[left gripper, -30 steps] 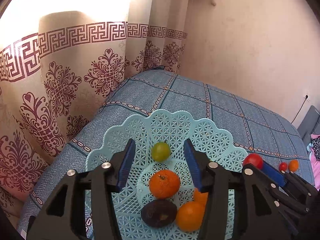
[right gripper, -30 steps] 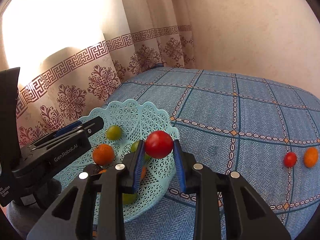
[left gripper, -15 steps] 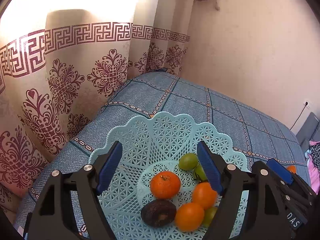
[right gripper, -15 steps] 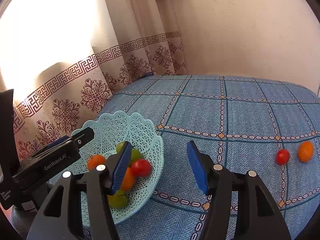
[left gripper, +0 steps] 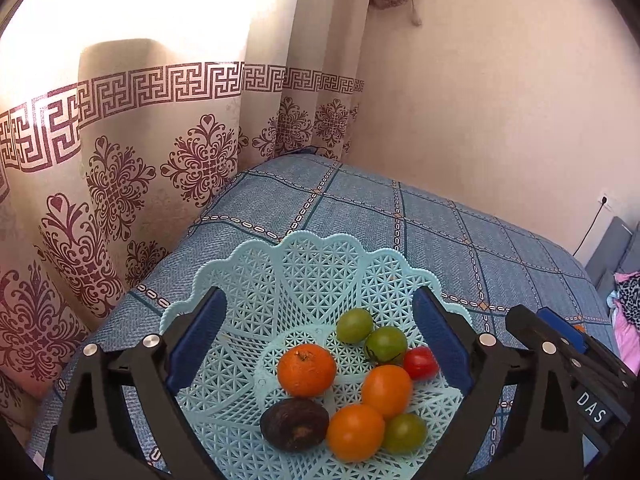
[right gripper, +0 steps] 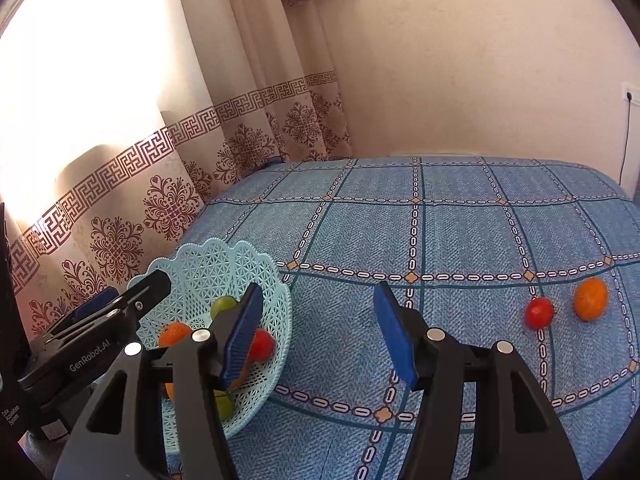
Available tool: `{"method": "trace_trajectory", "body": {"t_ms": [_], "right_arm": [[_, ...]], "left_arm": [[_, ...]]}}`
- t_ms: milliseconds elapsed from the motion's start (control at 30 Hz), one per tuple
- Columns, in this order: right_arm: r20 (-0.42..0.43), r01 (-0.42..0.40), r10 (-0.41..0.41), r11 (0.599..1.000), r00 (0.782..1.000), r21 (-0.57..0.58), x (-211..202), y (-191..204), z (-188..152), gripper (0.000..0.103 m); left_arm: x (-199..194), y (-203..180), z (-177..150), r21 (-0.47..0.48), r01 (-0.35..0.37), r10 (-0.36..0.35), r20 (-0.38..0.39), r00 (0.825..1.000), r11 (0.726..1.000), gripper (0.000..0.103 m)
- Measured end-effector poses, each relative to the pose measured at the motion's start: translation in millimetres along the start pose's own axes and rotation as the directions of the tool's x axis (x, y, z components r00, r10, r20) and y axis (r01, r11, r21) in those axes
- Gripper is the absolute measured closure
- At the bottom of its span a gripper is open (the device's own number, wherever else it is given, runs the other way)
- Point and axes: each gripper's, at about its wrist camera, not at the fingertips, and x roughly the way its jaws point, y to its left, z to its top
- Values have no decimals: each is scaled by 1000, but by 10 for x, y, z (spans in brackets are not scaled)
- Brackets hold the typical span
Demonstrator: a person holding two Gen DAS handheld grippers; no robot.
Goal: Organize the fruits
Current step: 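Withdraw both open tools toward the last tangerine and red tomato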
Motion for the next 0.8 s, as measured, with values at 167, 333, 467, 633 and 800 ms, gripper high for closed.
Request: {"method": "trace_trajectory", "body": {"t_ms": [167, 333, 467, 633, 800], "right_arm": [[26, 35, -36, 999, 999, 20, -77, -79, 31, 34], [44, 83, -85, 996, 995, 37, -159, -194, 100, 34], [58, 119, -122, 992, 991, 38, -262, -326, 152, 31], [66, 187, -189, 982, 980, 37, -384, -592, 185, 30], [63, 261, -264, 964, 962, 59, -497, -976, 215, 30]], "left_arm": [[-43, -93, -7, 37, -10, 9, 27, 1000, 999, 3], [-50, -176, -19, 55, 1, -3, 32, 999, 998, 3], [-43, -256, -33, 70, 6, -9, 32, 999, 998, 3], [-49, -436, -61, 114, 31, -35, 25, 999, 993, 3], [-86, -699, -83, 178, 91, -91, -6, 996, 980, 3]]}}
